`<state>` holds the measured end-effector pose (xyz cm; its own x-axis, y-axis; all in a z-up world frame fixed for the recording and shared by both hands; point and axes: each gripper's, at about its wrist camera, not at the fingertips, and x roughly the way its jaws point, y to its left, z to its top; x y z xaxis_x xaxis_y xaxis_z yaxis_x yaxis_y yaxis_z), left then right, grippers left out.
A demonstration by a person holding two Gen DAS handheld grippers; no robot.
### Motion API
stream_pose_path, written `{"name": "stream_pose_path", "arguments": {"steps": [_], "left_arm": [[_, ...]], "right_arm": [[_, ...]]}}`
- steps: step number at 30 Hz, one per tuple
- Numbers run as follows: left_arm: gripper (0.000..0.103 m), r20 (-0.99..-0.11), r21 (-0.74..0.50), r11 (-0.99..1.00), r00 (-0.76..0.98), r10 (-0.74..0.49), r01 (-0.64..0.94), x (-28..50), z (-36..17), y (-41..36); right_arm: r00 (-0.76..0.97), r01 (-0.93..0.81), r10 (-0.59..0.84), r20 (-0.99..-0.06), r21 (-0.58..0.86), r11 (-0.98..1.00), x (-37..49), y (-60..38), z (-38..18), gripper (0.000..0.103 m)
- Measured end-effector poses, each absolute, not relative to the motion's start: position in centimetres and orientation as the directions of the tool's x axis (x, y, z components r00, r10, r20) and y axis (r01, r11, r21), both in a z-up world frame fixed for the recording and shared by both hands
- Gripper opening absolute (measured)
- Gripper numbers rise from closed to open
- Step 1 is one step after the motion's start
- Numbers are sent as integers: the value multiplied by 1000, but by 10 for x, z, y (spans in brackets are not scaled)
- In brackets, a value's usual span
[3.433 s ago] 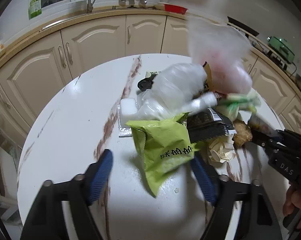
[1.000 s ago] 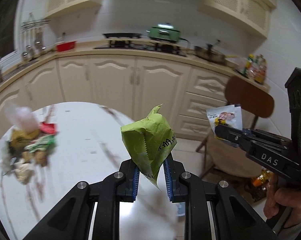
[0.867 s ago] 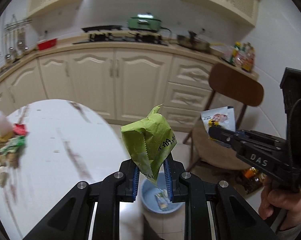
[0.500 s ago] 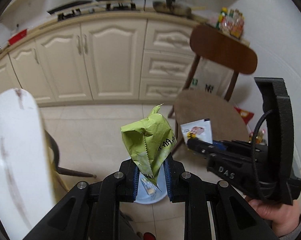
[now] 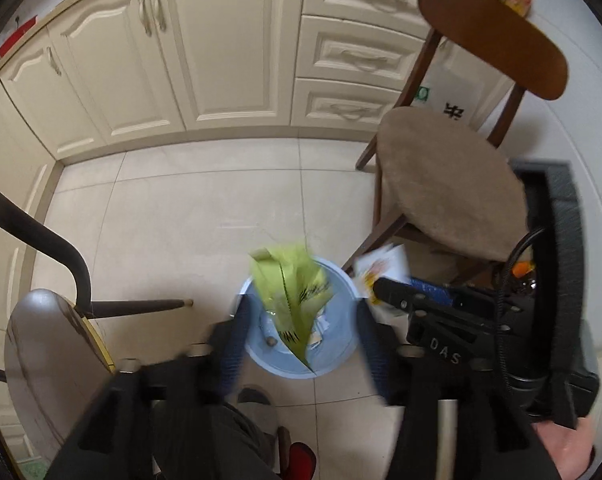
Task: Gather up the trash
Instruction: 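Open both tools over the blue bin to drop the wrapper and bag, then return both tools above the table toward the trash pile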
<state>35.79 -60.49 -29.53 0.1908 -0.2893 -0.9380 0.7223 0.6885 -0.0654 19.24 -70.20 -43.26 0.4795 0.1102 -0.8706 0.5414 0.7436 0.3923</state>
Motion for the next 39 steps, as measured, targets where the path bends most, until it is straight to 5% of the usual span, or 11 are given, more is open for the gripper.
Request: {"name": "stream_pose_path", "arguments": {"steps": [4, 8, 10, 21, 31, 39], "left_arm": [[72, -940, -30, 702, 220, -262, 711, 365, -300, -618], [74, -938, -13, 714, 238, -251, 700, 350, -300, -602], [74, -936, -7, 715, 248, -251, 699, 346, -299, -602], [79, -890, -33, 724, 309, -335, 689, 312, -244, -550], [84, -732, -77, 790, 503, -459, 609, 278, -145, -425], [89, -634, -90, 863, 640, -434, 496, 246, -109, -315]], "right_arm": [[468, 577, 130, -874, 414, 704, 189, -709, -453, 68], [475, 603, 118, -872, 421, 678, 186, -712, -458, 97], [475, 619, 101, -874, 413, 668, 184, -712, -456, 102], [508, 649, -9, -861, 376, 661, 177, -699, -393, 103], [613, 586, -144, -777, 325, 742, 179, -648, -281, 103], [703, 467, -175, -689, 261, 845, 201, -568, -200, 103]]}}
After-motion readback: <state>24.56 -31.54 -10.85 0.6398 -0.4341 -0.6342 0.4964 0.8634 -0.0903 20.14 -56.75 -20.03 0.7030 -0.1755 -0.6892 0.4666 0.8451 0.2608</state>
